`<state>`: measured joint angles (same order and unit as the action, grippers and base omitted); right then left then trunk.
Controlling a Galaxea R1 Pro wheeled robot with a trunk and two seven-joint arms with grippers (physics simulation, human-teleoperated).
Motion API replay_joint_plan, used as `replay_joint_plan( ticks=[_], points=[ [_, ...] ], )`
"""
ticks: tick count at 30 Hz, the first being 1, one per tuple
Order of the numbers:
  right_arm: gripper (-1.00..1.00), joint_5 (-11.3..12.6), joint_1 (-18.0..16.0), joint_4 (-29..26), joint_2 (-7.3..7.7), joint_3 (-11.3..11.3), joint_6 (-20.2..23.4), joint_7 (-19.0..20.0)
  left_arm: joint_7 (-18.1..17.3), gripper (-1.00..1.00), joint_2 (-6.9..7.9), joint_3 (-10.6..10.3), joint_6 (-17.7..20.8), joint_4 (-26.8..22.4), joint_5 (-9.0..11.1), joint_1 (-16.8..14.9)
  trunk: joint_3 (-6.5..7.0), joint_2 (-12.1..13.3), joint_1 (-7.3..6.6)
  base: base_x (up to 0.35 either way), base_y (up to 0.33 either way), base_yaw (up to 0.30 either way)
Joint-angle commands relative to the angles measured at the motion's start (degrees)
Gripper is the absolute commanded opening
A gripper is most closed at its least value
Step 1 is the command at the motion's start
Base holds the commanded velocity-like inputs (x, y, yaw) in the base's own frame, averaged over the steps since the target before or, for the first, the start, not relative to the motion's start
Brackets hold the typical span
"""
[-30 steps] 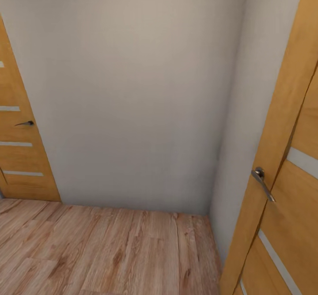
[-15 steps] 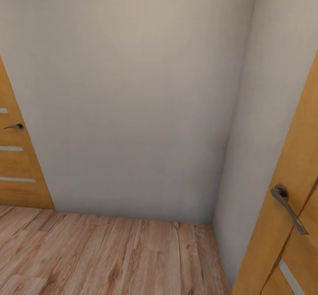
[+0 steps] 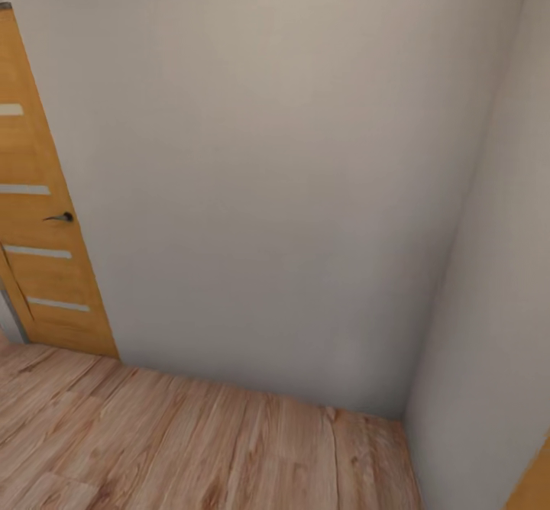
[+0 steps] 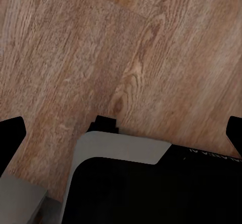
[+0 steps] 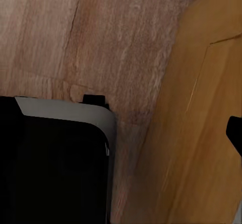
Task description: Move the two storage containers from the living room to the garage. In the garage, place one container on the floor and stack the other container on top of it (either order is fine).
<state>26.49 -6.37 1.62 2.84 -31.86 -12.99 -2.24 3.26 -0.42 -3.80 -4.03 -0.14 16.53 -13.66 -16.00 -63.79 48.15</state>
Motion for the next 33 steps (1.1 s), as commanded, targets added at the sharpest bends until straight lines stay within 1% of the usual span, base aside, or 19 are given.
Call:
replay_joint_plan(
  ticks=[1,27,30,33],
  points=[
    [1.00,0.4,0.0,0.1,-0.02,-0.5,-0.3,0.0,0.2,1.00,-0.02,-0.4,-0.2,0.1,0.4,-0.1,-0.07,0.0,0.04,0.321,0.000,0.267],
    [1.00,0.4,0.0,0.1,-0.11,-0.7,0.1,-0.2,0.2,1.00,-0.02,-0.4,-0.2,0.1,0.4,-0.1,-0.07,0.0,0.04,0.320,0.000,0.267],
    [1.00,0.5,0.0,0.1,-0.11,-0.7,0.1,-0.2,0.2,1.00,-0.02,-0.4,-0.2,0.1,0.4,-0.1,-0.07,0.0,0.04,0.210,0.000,0.267],
    [1.00,0.4,0.0,0.1,-0.11,-0.7,0.1,-0.2,0.2,1.00,-0.02,-0.4,-0.2,0.1,0.4,-0.1,-0.07,0.0,0.04,0.032,0.000,0.267]
  ],
)
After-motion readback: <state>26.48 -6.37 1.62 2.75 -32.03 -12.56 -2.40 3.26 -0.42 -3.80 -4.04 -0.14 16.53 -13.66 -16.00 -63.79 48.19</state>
